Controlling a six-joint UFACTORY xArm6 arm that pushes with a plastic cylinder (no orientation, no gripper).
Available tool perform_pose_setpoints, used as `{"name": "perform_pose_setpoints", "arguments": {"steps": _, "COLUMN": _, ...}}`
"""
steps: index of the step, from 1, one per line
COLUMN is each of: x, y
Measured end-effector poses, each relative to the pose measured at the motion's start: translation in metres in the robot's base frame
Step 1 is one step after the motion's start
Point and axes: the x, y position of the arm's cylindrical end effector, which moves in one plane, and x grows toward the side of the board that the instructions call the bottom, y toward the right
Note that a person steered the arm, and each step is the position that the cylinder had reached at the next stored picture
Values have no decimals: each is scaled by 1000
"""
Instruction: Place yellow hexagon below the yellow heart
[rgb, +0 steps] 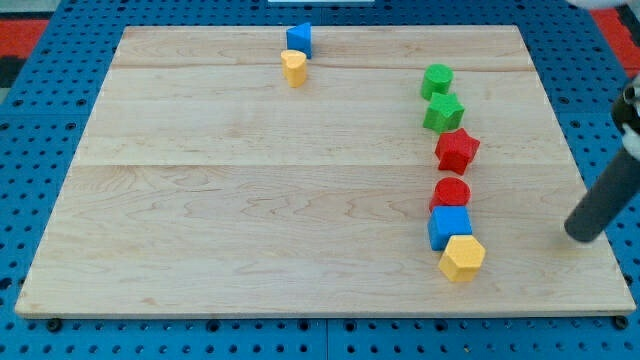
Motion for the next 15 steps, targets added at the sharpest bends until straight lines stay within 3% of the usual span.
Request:
{"name": "perform_pose_setpoints", "arguments": {"steps": 1, "x": 31, "y": -48}}
{"name": "perform_pose_setpoints", "arguments": {"steps": 3, "x": 28, "y": -135}}
{"name": "perform_pose_setpoints", "arguments": {"steps": 6, "x": -35, "y": -256}}
{"name": "perform_pose_setpoints", "arguments": {"steps": 8, "x": -103, "y": -262}}
{"name": "perform_pose_setpoints", "arguments": {"steps": 11, "x": -172, "y": -197}}
{"name": "perform_pose_setpoints", "arguments": {"steps": 15, "x": -182, "y": -262}}
